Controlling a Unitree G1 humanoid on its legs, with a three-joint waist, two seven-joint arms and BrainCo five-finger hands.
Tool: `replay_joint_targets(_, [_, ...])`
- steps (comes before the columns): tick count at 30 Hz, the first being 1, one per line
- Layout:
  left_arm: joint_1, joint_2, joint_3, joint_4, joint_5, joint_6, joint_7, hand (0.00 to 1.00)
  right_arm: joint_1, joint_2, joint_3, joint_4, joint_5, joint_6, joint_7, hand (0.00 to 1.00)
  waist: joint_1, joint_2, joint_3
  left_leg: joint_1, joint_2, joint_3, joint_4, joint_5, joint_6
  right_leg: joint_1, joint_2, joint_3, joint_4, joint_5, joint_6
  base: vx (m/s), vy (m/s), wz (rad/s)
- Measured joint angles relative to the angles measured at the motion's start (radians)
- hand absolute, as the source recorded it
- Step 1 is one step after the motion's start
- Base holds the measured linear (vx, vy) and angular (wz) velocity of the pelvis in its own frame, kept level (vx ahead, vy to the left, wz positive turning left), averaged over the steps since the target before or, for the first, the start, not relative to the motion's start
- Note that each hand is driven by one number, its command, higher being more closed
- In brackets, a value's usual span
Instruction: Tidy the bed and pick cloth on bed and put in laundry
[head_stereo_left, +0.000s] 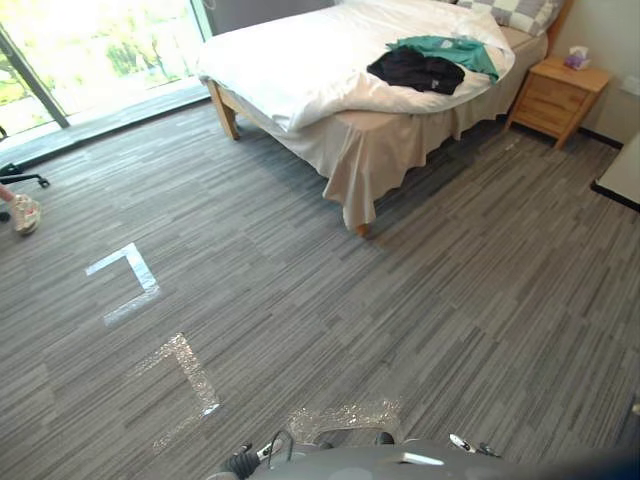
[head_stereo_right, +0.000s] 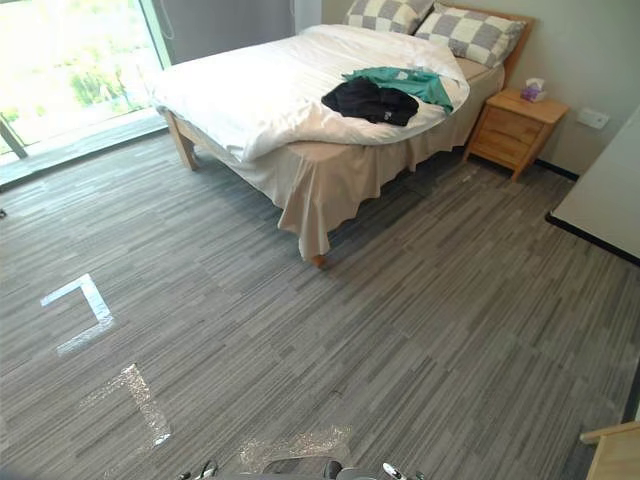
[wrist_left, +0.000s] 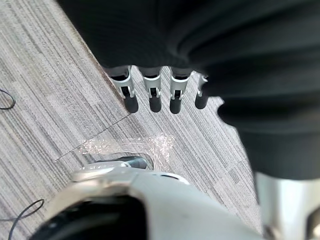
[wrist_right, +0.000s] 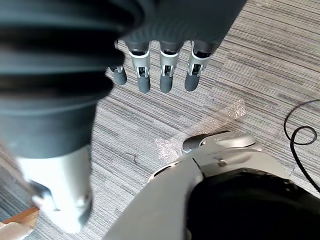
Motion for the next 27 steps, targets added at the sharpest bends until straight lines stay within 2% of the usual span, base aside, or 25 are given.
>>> replay_joint_targets(8, [-0.011,0.009,-0.003,-0.001,0.105,0.007,-0.044,0.00,-0.023,0.001,0.000,0.018,0.000,0.021,0.003,0.00,0.001,-0.010,0.016,0.052,-0.014,0.008,-0.044,0.008,-0.007,0.049,-0.008,-0.021,-0.034,-0.003,0.027,0.06,0.022,0.04])
replay_joint_targets(14, [-0.021,0.014,-0.023,-0.002,0.108,0.025,-0.041,0.00,-0.043,0.000,0.000,0.018,-0.002,0.024,0.000,0.00,0.000,-0.010,0.030,0.069,-0.015,0.008,-0.044,0.001,-0.018,0.064,-0.012,-0.022,-0.030,-0.016,0.047,0.00,-0.006,0.01])
replay_joint_targets(17, [-0.026,0.019,-0.040,-0.002,0.114,0.025,-0.040,0.00,-0.045,0.000,0.000,0.017,-0.002,0.021,-0.001,0.00,0.000,-0.011,0.030,0.068,-0.015,0.008,-0.049,0.001,-0.019,0.061,-0.012,-0.023,-0.026,-0.018,0.045,-0.02,-0.015,0.01])
replay_joint_targets(20, [-0.037,0.027,-0.061,-0.003,0.115,0.025,-0.040,0.00,-0.052,0.005,0.000,0.011,0.002,0.011,-0.026,0.00,-0.001,-0.016,0.048,0.071,-0.016,0.008,-0.050,0.001,-0.018,0.008,-0.027,-0.028,0.096,-0.079,0.041,-0.04,-0.008,0.04])
replay_joint_targets(21, [-0.047,0.036,-0.082,-0.009,0.119,0.026,-0.038,0.00,-0.053,0.009,0.000,0.008,0.021,0.011,-0.040,0.00,-0.003,-0.024,0.066,0.083,-0.018,0.010,-0.046,0.000,-0.018,-0.030,-0.044,-0.037,0.207,-0.119,0.073,-0.04,0.020,0.06])
replay_joint_targets(22, [-0.054,0.038,-0.087,-0.011,0.132,0.027,-0.036,0.00,-0.057,0.010,0.000,0.003,0.034,0.013,-0.046,0.00,-0.003,-0.027,0.079,0.088,-0.017,0.013,-0.040,-0.003,-0.015,-0.069,-0.057,-0.045,0.305,-0.134,0.096,-0.07,0.048,0.00])
replay_joint_targets(24, [-0.062,0.053,-0.091,-0.013,0.135,0.039,-0.031,0.00,-0.061,0.026,-0.003,-0.012,0.037,0.029,-0.076,0.00,-0.002,-0.041,0.098,0.104,-0.019,0.047,-0.031,-0.007,-0.019,-0.143,-0.087,-0.050,0.478,-0.142,0.104,-0.08,0.055,-0.15])
replay_joint_targets(27, [-0.077,0.069,-0.091,-0.015,0.135,0.054,-0.023,0.00,-0.061,0.038,-0.011,-0.020,0.037,0.058,-0.091,0.00,-0.002,-0.065,0.101,0.100,-0.024,0.074,-0.011,-0.026,-0.028,-0.136,-0.090,-0.056,0.448,-0.155,0.081,-0.07,0.022,-0.39])
